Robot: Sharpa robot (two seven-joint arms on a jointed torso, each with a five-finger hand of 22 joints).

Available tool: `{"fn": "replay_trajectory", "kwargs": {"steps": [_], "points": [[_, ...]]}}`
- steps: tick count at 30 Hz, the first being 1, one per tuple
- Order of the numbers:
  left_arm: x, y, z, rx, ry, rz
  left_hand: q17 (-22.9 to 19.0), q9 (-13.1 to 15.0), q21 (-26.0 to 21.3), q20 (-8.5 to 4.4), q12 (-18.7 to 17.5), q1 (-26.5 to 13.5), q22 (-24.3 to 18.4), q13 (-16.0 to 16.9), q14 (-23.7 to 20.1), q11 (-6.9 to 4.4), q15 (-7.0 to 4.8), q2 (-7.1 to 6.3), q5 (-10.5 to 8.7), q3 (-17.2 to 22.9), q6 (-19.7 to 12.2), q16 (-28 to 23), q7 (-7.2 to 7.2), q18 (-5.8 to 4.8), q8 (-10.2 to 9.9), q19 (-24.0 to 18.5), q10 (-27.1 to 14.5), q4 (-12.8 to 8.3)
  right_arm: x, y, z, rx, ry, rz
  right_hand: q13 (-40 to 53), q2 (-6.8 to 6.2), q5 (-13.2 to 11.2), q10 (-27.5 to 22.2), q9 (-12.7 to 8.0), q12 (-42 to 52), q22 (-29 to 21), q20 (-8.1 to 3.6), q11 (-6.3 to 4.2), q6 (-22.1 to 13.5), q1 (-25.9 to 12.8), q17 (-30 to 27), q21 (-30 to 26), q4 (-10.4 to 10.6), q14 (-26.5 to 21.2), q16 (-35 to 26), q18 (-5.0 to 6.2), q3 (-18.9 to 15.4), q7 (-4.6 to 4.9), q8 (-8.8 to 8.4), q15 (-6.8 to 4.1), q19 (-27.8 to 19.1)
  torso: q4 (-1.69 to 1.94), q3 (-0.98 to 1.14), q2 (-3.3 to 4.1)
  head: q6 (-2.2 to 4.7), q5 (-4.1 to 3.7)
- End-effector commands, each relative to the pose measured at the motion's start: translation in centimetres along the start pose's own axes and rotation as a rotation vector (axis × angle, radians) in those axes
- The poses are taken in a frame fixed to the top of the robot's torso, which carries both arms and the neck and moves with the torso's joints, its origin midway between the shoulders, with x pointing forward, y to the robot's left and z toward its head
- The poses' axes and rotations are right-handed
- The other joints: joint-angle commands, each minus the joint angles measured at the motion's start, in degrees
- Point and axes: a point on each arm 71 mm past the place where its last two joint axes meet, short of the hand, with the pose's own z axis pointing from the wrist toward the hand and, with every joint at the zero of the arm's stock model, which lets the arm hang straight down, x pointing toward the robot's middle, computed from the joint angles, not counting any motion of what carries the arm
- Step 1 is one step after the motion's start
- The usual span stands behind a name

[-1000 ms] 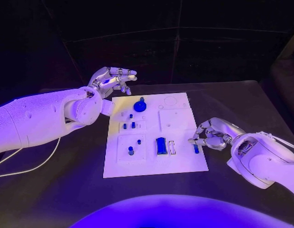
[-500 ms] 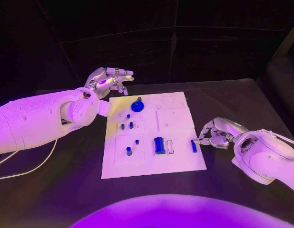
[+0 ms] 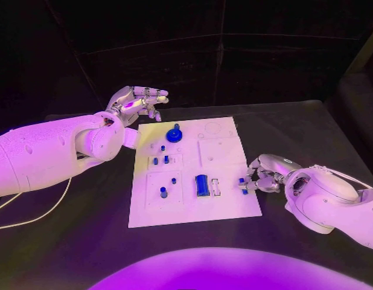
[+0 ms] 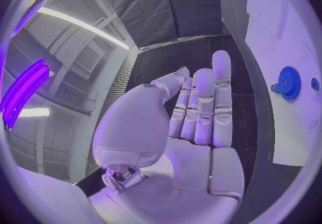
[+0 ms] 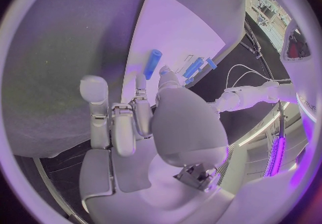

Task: Assemble the parts on the task board

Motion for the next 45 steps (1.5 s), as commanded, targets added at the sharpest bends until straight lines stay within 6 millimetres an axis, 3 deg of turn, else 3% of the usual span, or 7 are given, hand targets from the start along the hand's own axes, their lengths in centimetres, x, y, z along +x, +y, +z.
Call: {"fn": "replay_trajectory", "kwargs": {"steps": [1,21,25,31,34,38,45], "points": [[0.1,-0.1,0.0,0.010,0.015,0.000,0.0,0.0,-0.3,0.11,0.4,0.4,-0.1,-0.1,-0.4,-0.18,0.16,0.10,0.16,0.0,-0.2,0.4,-0.04,0.77,0.3,-0.1,-0.4,-0.3,0.2,-0.1,0.1,0.013,0.019,-0.058,1.1,0.17,-0.5,-0.1,-0.1,-0.3,-0.1,0.28,-0.19,0.5,1.2,11.0,-0.4,-0.8,4.9,-0.4,-0.05,0.0,0.10,-0.47,0.12,-0.3,0.00,-0.05,0.01,-0.07,0.05],[-0.1,-0.1,-0.1,0.008,0.013,0.001,0.0,0.0,-0.3,0.11,0.4,0.4,-0.1,-0.1,-0.4,-0.18,0.16,0.10,0.16,0.0,-0.2,0.4,-0.04,0.77,0.3,-0.1,-0.4,-0.3,1.2,1.1,0.9,-0.027,0.029,-0.223,0.7,1.97,-4.7,-0.7,-0.4,-1.2,-0.9,0.28,-0.17,0.9,7.9,10.4,-1.2,-5.8,4.8,-0.8,0.07,1.6,0.19,-1.73,0.13,-0.8,0.01,-0.03,-0.01,-0.29,0.10],[0.0,-0.1,-0.1,0.008,0.014,0.000,0.0,0.0,-0.3,0.11,0.4,0.4,-0.1,-0.1,-0.4,-0.18,0.16,0.10,0.16,0.0,-0.2,0.4,-0.04,0.77,0.3,-0.1,-0.4,-0.3,1.1,1.2,0.8,-0.027,0.014,-0.210,1.1,4.29,-2.4,-0.6,-0.5,-0.9,-0.3,0.09,-0.64,1.7,9.7,10.7,-0.9,-6.5,4.9,-0.6,0.01,4.0,-0.32,-2.01,-0.20,-0.4,-0.03,-0.03,0.00,-0.33,0.09],[0.0,-0.1,-0.1,0.007,0.014,0.001,0.0,0.0,-0.3,0.11,0.4,0.4,-0.1,-0.1,-0.4,-0.18,0.16,0.10,0.16,0.0,-0.2,0.4,-0.04,0.77,0.3,-0.1,-0.4,-0.3,0.9,1.6,0.5,-0.026,-0.017,-0.107,1.6,6.55,-7.2,-0.1,-0.5,-0.6,0.9,-0.66,-1.33,2.3,11.4,11.6,-0.2,-7.9,5.1,-0.2,-0.21,10.9,-0.99,-2.39,-0.84,0.3,0.05,-0.01,-0.04,-0.36,0.08],[0.0,-0.1,-0.1,0.007,0.014,0.000,0.0,0.0,-0.3,0.11,0.4,0.4,-0.1,-0.1,-0.4,-0.18,0.16,0.10,0.16,0.0,-0.2,0.4,-0.04,0.77,0.3,-0.1,-0.4,-0.3,0.8,1.9,0.2,-0.030,-0.032,-0.061,1.7,5.36,-7.2,0.1,-0.1,-0.7,1.2,-0.65,-1.38,2.4,9.5,11.7,0.0,-8.2,5.1,-0.1,-0.28,15.9,-0.78,-2.29,-0.74,0.5,0.11,-0.04,-0.02,-0.40,0.11],[0.0,-0.1,-0.1,0.007,0.014,0.000,0.0,0.0,-0.3,0.11,0.4,0.4,-0.1,-0.1,-0.4,-0.18,0.16,0.10,0.16,0.0,-0.2,0.4,-0.04,0.77,0.3,-0.1,-0.4,-0.3,0.7,2.4,-0.2,-0.040,-0.051,0.011,1.9,1.27,-7.0,0.3,0.5,-0.6,1.6,-0.53,-1.57,2.1,5.4,12.0,0.2,-8.8,5.2,0.0,-0.31,24.7,-0.83,-2.25,-0.76,0.5,0.06,-0.03,-0.03,-0.42,0.29],[0.0,-0.1,0.0,0.007,0.015,0.000,-0.1,0.0,-0.3,0.11,0.5,0.5,-0.1,0.0,-0.4,-0.19,0.14,0.12,0.16,0.0,-0.1,0.4,-0.06,0.77,0.4,-0.1,-0.4,-0.4,0.6,3.3,-0.6,-0.059,-0.060,0.115,2.4,-3.12,-5.2,0.6,1.2,-0.4,2.0,-0.51,-1.20,2.4,0.0,12.2,0.4,-8.8,5.2,0.1,-0.34,32.8,-0.94,-2.04,-0.76,0.7,0.02,-0.04,0.00,-0.52,0.47]]}}
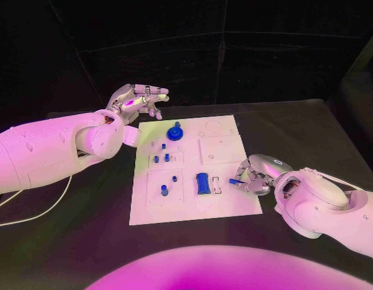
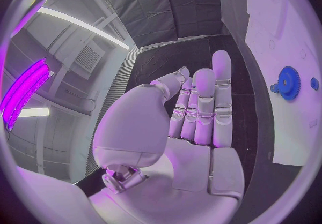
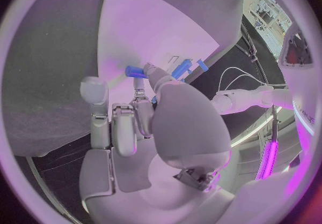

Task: Assemble the parts on the task board

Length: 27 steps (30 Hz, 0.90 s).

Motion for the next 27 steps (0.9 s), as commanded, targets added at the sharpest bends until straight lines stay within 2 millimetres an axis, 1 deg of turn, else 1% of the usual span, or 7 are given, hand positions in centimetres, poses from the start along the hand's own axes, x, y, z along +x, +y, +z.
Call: {"fn": "replay_trajectory", "kwargs": {"steps": [1,10,12,14,18,25,27], "points": [[0.1,-0.1,0.0,0.008,0.016,0.000,-0.1,0.0,-0.3,0.11,0.4,0.5,-0.1,-0.1,-0.4,-0.19,0.14,0.12,0.16,0.0,-0.1,0.3,-0.06,0.78,0.4,-0.1,-0.4,-0.4,-0.2,0.2,-0.1,0.007,-0.028,0.118,2.8,-1.03,0.1,0.0,2.8,0.2,0.1,-0.13,0.66,0.6,-2.1,12.2,0.4,0.1,5.2,0.3,-0.30,3.0,-0.27,0.76,0.33,0.2,0.01,-0.04,0.02,-0.05,0.07],[0.1,-0.1,0.0,0.008,0.016,0.000,-0.1,0.0,-0.3,0.11,0.4,0.5,-0.1,-0.1,-0.4,-0.19,0.14,0.12,0.16,0.0,-0.1,0.3,-0.06,0.78,0.4,-0.1,-0.4,-0.4,0.2,0.7,0.1,0.011,0.003,0.160,3.0,-2.62,-0.4,0.2,3.1,0.4,0.3,-0.08,0.68,0.9,-6.0,12.4,0.5,1.2,5.3,0.4,-0.35,5.5,-0.29,0.77,0.37,0.3,0.01,-0.05,0.05,-0.20,0.18],[0.1,-0.1,0.0,0.008,0.016,0.000,-0.1,0.0,-0.3,0.11,0.4,0.5,-0.1,-0.1,-0.4,-0.19,0.14,0.12,0.16,0.0,-0.1,0.3,-0.06,0.78,0.4,-0.1,-0.4,-0.4,0.3,0.8,0.3,0.016,0.017,0.159,3.1,-2.96,-0.3,0.3,3.2,0.5,0.4,-0.08,0.67,1.1,-6.9,12.5,0.5,1.6,5.3,0.4,-0.36,5.6,-0.31,0.81,0.37,0.4,-0.01,-0.04,0.04,-0.24,0.23],[0.2,-0.1,0.0,0.007,0.017,-0.001,-0.1,0.0,-0.3,0.11,0.4,0.5,-0.1,-0.1,-0.4,-0.19,0.14,0.12,0.16,0.0,-0.1,0.3,-0.06,0.78,0.4,-0.1,-0.4,-0.4,0.5,0.9,0.4,0.023,0.031,0.153,3.3,-3.37,0.5,0.4,3.3,0.6,0.5,-0.10,0.64,1.3,-7.8,12.6,0.6,1.9,5.3,0.5,-0.37,5.4,-0.37,0.89,0.35,0.4,-0.01,-0.04,0.03,-0.28,0.23],[0.2,-0.1,0.0,0.007,0.018,-0.001,-0.1,0.0,-0.3,0.11,0.4,0.5,-0.1,-0.1,-0.4,-0.19,0.14,0.12,0.16,0.0,-0.1,0.3,-0.06,0.78,0.4,-0.1,-0.4,-0.4,0.8,1.1,0.7,0.032,0.057,0.129,4.3,-4.01,0.7,1.1,3.6,1.9,1.7,-0.22,0.38,2.2,-8.6,13.6,1.3,1.9,5.5,1.0,-0.55,4.8,-0.71,1.31,0.17,1.0,0.00,-0.01,-0.01,-0.28,0.19],[0.3,-0.1,0.1,0.005,0.021,-0.002,-0.1,0.0,-0.3,0.11,0.4,0.5,-0.1,-0.1,-0.4,-0.19,0.14,0.12,0.16,0.0,-0.1,0.3,-0.06,0.78,0.4,-0.1,-0.4,-0.4,1.1,1.7,1.2,0.030,0.067,0.120,4.4,-4.06,1.4,1.3,3.9,1.9,1.9,-0.44,0.10,3.1,-10.1,13.7,1.4,2.5,5.5,1.1,-0.56,3.8,-1.05,1.69,-0.08,1.1,-0.02,0.00,0.01,-0.30,0.22],[0.3,-0.1,0.1,0.005,0.022,-0.002,-0.1,0.0,-0.3,0.11,0.4,0.5,-0.1,-0.1,-0.4,-0.19,0.14,0.12,0.16,0.0,-0.1,0.3,-0.06,0.78,0.4,-0.1,-0.4,-0.4,1.2,1.9,1.3,0.028,0.067,0.121,4.4,-4.00,1.5,1.3,4.0,1.9,1.9,-0.47,0.03,3.2,-10.2,13.6,1.4,2.6,5.5,1.0,-0.56,3.7,-1.14,1.78,-0.12,1.1,-0.02,0.01,-0.05,-0.08,0.20]]}}
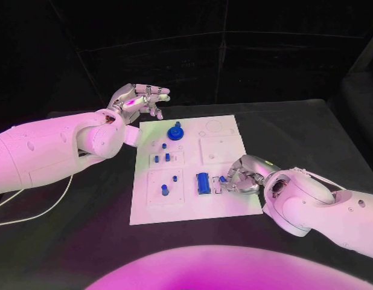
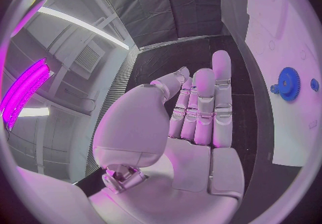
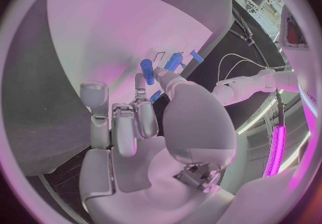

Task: Assemble the parts on the task board

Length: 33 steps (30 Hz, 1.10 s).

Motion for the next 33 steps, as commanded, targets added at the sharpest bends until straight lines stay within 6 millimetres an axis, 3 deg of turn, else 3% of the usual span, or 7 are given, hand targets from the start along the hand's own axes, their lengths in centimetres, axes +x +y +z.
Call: {"fn": "replay_trajectory", "kwargs": {"steps": [1,17,19,21,25,28,33], "points": [[0.2,-0.1,0.1,0.005,0.019,-0.001,-0.1,0.0,-0.3,0.11,0.1,0.5,-0.1,-0.1,-0.4,-0.19,0.14,0.12,0.16,0.0,-0.1,0.2,-0.06,0.77,0.4,-0.1,-0.4,-0.4,0.2,0.2,0.2,0.011,0.017,-0.007,4.2,0.10,0.3,0.9,0.1,0.1,0.1,-0.18,-0.40,2.1,-0.6,13.6,0.3,0.0,5.5,0.2,-0.57,-0.3,-1.44,0.37,-0.16,0.4,-0.01,0.03,-0.10,0.23,-0.01],[0.4,-0.1,0.1,0.004,0.023,-0.003,-0.1,0.0,-0.3,0.11,0.1,0.5,-0.1,-0.1,-0.4,-0.19,0.14,0.12,0.16,0.0,-0.1,0.2,-0.06,0.77,0.4,-0.1,-0.4,-0.4,0.7,1.2,0.9,-0.004,0.026,-0.008,4.3,0.30,0.7,1.0,0.5,0.1,0.1,-0.40,-0.63,2.8,-2.1,13.7,0.3,0.9,5.6,0.3,-0.58,-1.5,-1.71,0.59,-0.37,0.4,-0.02,-0.02,0.10,0.25,0.06],[0.4,-0.1,0.1,0.004,0.024,-0.003,-0.1,0.0,-0.3,0.11,0.1,0.5,-0.1,-0.1,-0.4,-0.19,0.14,0.12,0.16,0.0,-0.1,0.2,-0.06,0.77,0.4,-0.1,-0.4,-0.4,0.8,1.2,0.9,-0.004,0.028,-0.009,4.3,0.32,0.3,1.1,0.6,0.1,0.2,-0.42,-0.63,3.1,-3.2,13.7,0.3,1.6,5.6,0.3,-0.60,-2.3,-1.71,0.65,-0.38,0.4,-0.01,0.01,0.08,0.20,0.15],[0.4,0.0,0.1,0.002,0.024,-0.003,-0.1,0.0,-0.3,0.11,0.1,0.5,-0.1,-0.1,-0.4,-0.19,0.14,0.12,0.16,0.0,-0.1,0.2,-0.06,0.77,0.4,-0.1,-0.4,-0.4,0.8,1.2,1.0,-0.003,0.032,-0.013,4.4,-0.06,2.2,1.1,1.0,0.1,0.2,-0.47,-0.69,3.5,-5.0,13.7,0.3,2.8,5.6,0.3,-0.61,-4.2,-1.80,0.93,-0.40,0.4,-0.01,0.02,0.03,0.08,0.25],[0.4,0.0,0.1,0.002,0.024,-0.003,-0.1,0.0,-0.3,0.11,0.1,0.5,-0.1,-0.1,-0.4,-0.19,0.14,0.12,0.16,0.0,-0.1,0.2,-0.06,0.77,0.4,-0.1,-0.4,-0.4,0.8,1.2,1.1,-0.002,0.036,-0.016,4.4,-0.36,2.6,1.1,1.4,0.0,0.1,-0.53,-0.73,3.4,-6.3,13.6,0.2,3.7,5.5,0.2,-0.61,-7.3,-1.82,1.11,-0.47,0.4,-0.02,0.02,0.03,0.01,0.32],[0.3,0.0,0.1,0.001,0.024,-0.003,-0.1,0.0,-0.3,0.11,0.1,0.5,-0.1,-0.1,-0.4,-0.19,0.14,0.12,0.16,0.0,-0.1,0.2,-0.06,0.77,0.4,-0.1,-0.4,-0.4,0.9,1.2,1.1,-0.001,0.039,-0.018,4.4,-0.61,0.9,1.1,1.7,0.0,-0.1,-0.53,-0.70,3.6,-7.6,13.6,0.0,4.6,5.5,0.2,-0.57,-9.7,-1.81,1.30,-0.43,0.3,-0.05,0.00,0.01,-0.02,0.35],[0.4,0.0,0.1,0.001,0.024,-0.003,-0.1,0.0,-0.3,0.11,0.1,0.5,-0.1,-0.1,-0.4,-0.19,0.14,0.12,0.16,0.0,-0.1,0.2,-0.06,0.77,0.4,-0.1,-0.4,-0.4,0.9,1.2,1.2,-0.001,0.037,-0.021,4.3,-0.20,-6.3,0.9,2.5,-0.4,-0.5,-0.61,-0.81,3.3,-8.3,13.3,-0.3,6.7,5.5,0.1,-0.49,-14.6,-1.99,1.78,-0.55,0.1,-0.05,0.01,-0.01,-0.01,0.29]]}}
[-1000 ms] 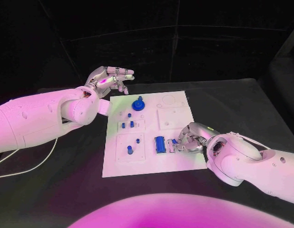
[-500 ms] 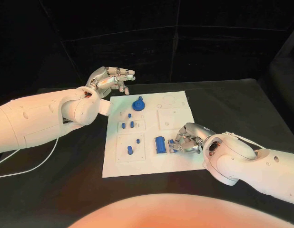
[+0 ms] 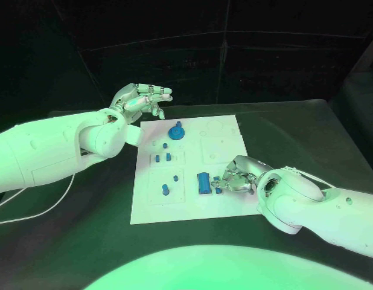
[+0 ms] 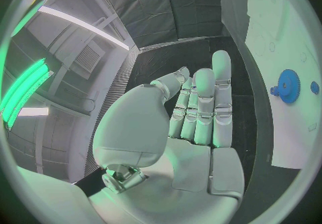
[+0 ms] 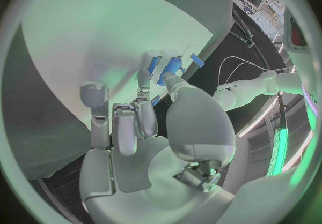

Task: Assemble the parts on the task board

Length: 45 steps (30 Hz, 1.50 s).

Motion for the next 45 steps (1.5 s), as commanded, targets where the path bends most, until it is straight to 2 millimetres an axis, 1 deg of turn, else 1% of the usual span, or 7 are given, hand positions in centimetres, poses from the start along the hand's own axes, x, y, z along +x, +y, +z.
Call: {"fn": "replay_trajectory", "kwargs": {"steps": [1,14,24,29,35,41,45], "points": [[0.1,-0.1,0.0,0.003,0.016,0.000,-0.1,0.0,-0.3,0.11,0.1,0.5,-0.1,-0.1,-0.4,-0.19,0.14,0.12,0.16,0.0,-0.1,0.2,-0.06,0.78,0.4,-0.1,-0.4,-0.4,0.0,0.0,0.0,-0.002,0.006,-0.009,4.3,0.14,-2.2,0.9,0.3,-0.4,-0.2,-0.41,-0.39,-0.4,-0.2,13.4,-0.4,0.8,5.7,0.1,-0.48,-1.9,0.11,0.27,-0.35,-0.1,-0.04,0.01,-0.03,0.03,-0.10],[0.0,-0.1,-0.1,0.005,0.013,0.001,-0.1,0.0,-0.3,0.11,0.1,0.5,-0.1,-0.1,-0.4,-0.19,0.14,0.12,0.16,0.0,-0.1,0.2,-0.06,0.78,0.4,-0.1,-0.4,-0.4,-0.7,-0.5,-0.7,-0.053,-0.027,0.024,4.2,1.91,0.4,0.7,1.3,-0.7,-0.7,-0.34,-0.23,-1.5,7.1,12.9,-0.9,-1.5,5.6,-0.2,-0.41,-6.0,0.37,0.57,-0.20,-0.4,-0.11,0.01,-0.07,0.09,-0.22],[-0.3,0.0,0.1,0.014,-0.001,-0.007,-0.7,0.0,-0.4,0.20,0.4,-0.4,-0.1,-0.1,-0.8,-0.13,0.27,-0.27,0.13,-0.5,-0.2,0.1,-0.06,0.72,0.5,-0.3,-0.6,-0.1,-4.1,-2.8,-0.1,-0.239,-0.035,0.524,-7.0,5.71,3.0,-7.6,-1.9,-15.6,-18.5,2.19,3.39,-10.2,15.6,0.4,-12.4,-5.3,2.3,-8.4,2.33,-7.3,4.71,-6.97,2.66,-8.8,0.07,-0.43,-1.20,2.16,-1.51],[-0.7,0.3,0.6,0.017,-0.026,-0.030,-4.1,-0.1,-4.3,0.83,0.2,-1.9,-2.3,-0.5,-5.8,0.23,0.92,-1.13,-0.17,-2.9,-0.7,-5.8,0.08,0.75,0.7,-5.1,-1.5,0.9,-7.9,-5.1,2.4,-0.272,-0.104,0.745,-29.3,6.83,1.9,-23.4,-3.7,-44.9,-24.9,3.99,4.93,-10.4,19.5,-35.7,-23.0,-7.5,-12.0,-42.6,2.30,-6.1,6.26,-10.47,4.44,-15.1,0.31,-1.01,-2.87,5.10,-2.82],[-1.6,0.9,1.5,0.025,-0.080,-0.065,-12.3,-0.1,-13.1,2.81,-2.5,-1.5,-8.0,-1.3,-11.9,1.36,3.13,-0.62,0.22,-3.8,-1.5,-23.8,0.33,0.28,0.4,-14.0,-2.5,1.5,-10.9,-7.1,6.0,-0.302,-0.199,0.895,-45.6,6.79,0.9,-26.1,-6.7,-60.5,-32.0,7.95,8.12,-10.2,22.1,-45.3,-35.9,-8.3,-20.8,-62.0,1.16,-2.4,8.54,-15.26,8.31,-23.4,0.06,-1.71,-4.94,7.89,-3.58],[-2.1,1.7,2.7,0.049,-0.136,-0.090,-19.5,-0.2,-24.8,6.87,-7.3,-1.4,-16.4,-1.3,-17.9,3.23,7.59,-0.23,0.01,-4.6,-2.6,-40.6,0.45,-0.89,-1.2,-26.6,-3.3,2.2,-12.7,-7.5,8.9,-0.338,-0.272,0.955,-61.3,4.91,-0.1,-22.5,-10.9,-68.9,-38.1,12.02,9.67,-8.2,20.9,-57.0,-46.2,-8.7,-24.3,-77.3,2.33,1.6,9.34,-20.94,12.03,-26.9,-0.02,-1.54,-6.24,10.36,-3.04],[-2.4,2.5,3.3,0.057,-0.185,-0.093,-21.6,-0.2,-28.1,8.93,-9.7,-1.4,-19.4,-1.3,-18.8,4.78,8.68,-0.02,0.04,-5.6,-3.4,-45.3,-1.36,-0.28,-2.6,-30.3,-4.3,2.5,-12.9,-7.2,10.1,-0.352,-0.284,0.966,-67.4,4.94,-0.5,-21.1,-13.1,-71.7,-40.8,13.27,10.27,-6.9,19.5,-62.5,-50.7,-9.9,-22.7,-82.2,2.72,2.1,9.61,-23.68,12.41,-26.2,-0.01,-1.28,-6.90,11.03,-2.61]]}}
